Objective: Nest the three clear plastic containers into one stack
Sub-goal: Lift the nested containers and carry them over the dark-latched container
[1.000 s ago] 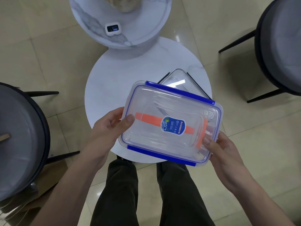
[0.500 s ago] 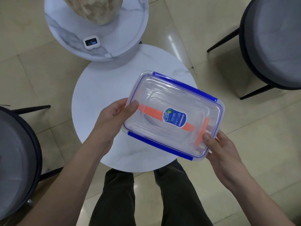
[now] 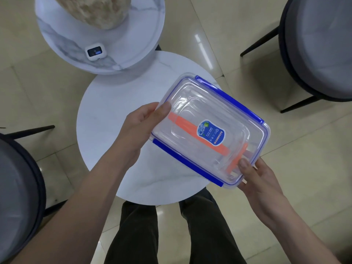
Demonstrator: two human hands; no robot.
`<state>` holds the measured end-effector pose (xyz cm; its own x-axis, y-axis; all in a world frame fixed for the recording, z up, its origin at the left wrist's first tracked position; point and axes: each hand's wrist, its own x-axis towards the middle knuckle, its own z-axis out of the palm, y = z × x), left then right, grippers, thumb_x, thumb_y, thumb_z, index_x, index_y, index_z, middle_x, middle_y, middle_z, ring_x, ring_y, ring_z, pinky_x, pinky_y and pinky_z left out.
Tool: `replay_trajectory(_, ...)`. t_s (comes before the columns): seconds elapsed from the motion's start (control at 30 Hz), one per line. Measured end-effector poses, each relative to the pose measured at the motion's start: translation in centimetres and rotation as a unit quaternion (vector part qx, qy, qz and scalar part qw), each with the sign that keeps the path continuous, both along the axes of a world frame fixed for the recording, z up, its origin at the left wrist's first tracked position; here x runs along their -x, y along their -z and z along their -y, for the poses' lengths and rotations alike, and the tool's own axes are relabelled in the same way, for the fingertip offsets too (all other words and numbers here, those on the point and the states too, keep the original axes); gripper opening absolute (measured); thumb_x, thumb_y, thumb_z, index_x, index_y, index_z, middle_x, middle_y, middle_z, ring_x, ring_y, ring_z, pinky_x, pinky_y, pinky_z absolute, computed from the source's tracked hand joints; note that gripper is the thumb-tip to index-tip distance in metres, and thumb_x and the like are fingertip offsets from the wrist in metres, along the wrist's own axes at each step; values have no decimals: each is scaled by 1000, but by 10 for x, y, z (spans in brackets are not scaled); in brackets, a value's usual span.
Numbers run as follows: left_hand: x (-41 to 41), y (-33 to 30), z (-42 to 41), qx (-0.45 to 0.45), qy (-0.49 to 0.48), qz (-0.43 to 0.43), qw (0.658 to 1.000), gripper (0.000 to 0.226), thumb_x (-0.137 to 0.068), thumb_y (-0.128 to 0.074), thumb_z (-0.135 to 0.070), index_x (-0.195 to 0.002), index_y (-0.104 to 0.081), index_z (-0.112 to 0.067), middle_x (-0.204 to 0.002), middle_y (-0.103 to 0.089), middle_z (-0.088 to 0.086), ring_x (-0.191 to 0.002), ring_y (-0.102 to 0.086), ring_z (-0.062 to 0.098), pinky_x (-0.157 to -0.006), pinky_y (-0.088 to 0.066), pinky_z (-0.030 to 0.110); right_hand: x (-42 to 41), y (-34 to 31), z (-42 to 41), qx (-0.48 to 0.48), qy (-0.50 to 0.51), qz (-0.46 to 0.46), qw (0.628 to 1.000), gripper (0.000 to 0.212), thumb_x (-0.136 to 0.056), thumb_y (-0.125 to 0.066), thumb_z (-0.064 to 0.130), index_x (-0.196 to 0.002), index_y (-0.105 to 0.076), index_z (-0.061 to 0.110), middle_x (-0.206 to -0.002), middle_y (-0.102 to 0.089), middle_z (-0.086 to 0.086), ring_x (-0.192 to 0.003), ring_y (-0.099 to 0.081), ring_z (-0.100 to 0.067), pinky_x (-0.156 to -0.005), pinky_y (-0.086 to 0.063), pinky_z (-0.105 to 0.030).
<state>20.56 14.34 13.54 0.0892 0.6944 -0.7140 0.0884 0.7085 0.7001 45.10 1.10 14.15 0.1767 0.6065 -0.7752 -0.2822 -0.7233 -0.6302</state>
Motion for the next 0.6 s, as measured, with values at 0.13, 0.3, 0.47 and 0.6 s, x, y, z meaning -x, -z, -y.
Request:
replay_trajectory(0.13,-9,-1,-10,-2,10,4,1000,53,-78,-76,-59,-111,-77,-18,-110,-81,6,-107,-74,29,-102,-57,45,-2,0,0,9,5,2,1000,112,-34,-90,67,-132,-57,22,-118,-74,-1,-109,-73,-21,-78,-63,-38)
replay_trajectory(0.3,-19,-3,-22,-7,21,10,1000,50,-79,-75,-55,-109,-78,-15,-110,-80,8,-95,-77,21,-94,-56,36,-1,2,0,11,18,-11,1000,111,-35,-92,64,-132,-57,22,-118,-75,-2,-108,-73,-21,-76,-63,-36)
replay_trajectory(0.47,-25,-3,-32,-16,39,4,999,45,-82,-72,-53,-103,-80,-14,-104,-81,7,-84,-75,13,-77,-58,22,1,1,1,4,25,-28,999,111,-38,-92,61,-134,-55,20,-122,-73,-3,-111,-71,-22,-79,-62,-35)
replay_trajectory(0.6,-25,-2,-33,-12,25,5,1000,35,-88,-71,-46,-98,-80,-14,-89,-82,0,-77,-75,12,-66,-57,18,1,0,1,3,24,-35,999,109,-40,-92,61,-135,-55,22,-122,-73,-2,-112,-71,-21,-83,-62,-35)
